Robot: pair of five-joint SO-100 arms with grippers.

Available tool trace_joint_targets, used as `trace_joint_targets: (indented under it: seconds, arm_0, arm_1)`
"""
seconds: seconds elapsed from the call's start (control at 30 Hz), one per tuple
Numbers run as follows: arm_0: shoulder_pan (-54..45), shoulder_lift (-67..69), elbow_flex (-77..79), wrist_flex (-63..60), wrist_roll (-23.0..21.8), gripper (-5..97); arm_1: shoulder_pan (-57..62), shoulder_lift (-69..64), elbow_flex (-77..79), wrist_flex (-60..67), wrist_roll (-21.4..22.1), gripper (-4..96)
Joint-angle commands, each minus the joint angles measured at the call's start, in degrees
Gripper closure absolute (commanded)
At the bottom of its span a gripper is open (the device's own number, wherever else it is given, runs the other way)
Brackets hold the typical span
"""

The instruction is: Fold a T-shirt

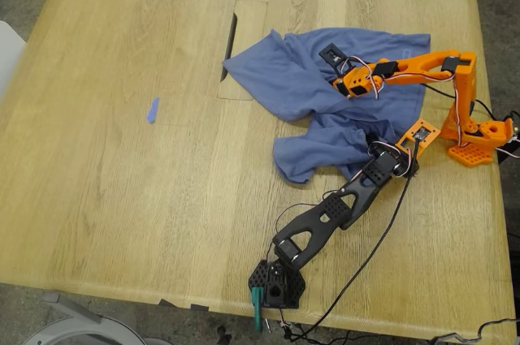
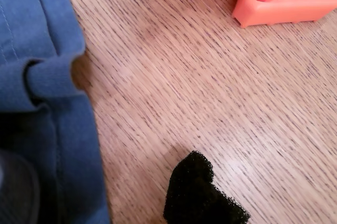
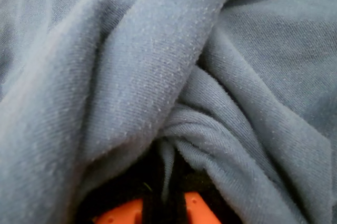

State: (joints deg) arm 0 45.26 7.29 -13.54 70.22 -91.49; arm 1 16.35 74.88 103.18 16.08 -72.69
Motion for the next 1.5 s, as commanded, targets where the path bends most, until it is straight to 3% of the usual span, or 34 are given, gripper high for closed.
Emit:
trace_joint_targets:
  seconds: [0.0,0.2,0.8,1.17,1.47]
  arm_0:
    - [-3.87,0.35,-0.35,-0.79,1.76,21]
    - [-6.15,-2.90,-1.49,-0.79,3.69,25]
    - [-8.26,-8.35,-5.27,-4.75,14.24,66]
    - [-10.99,-7.21,-5.27,-1.23,14.50,92]
    - [-14.33,3.60,-5.36,3.87,13.80,92]
  arm_1:
    - [-0.62,2.55,-1.85,0.44,-0.35,91.2]
    - [-0.79,2.55,-1.67,0.44,-0.44,91.2]
    - [-0.97,2.55,-3.16,1.32,-0.44,91.2]
    - [-0.62,4.66,-2.90,2.64,-0.79,91.2]
    - [0.35,11.87,-2.72,6.94,-1.23,91.2]
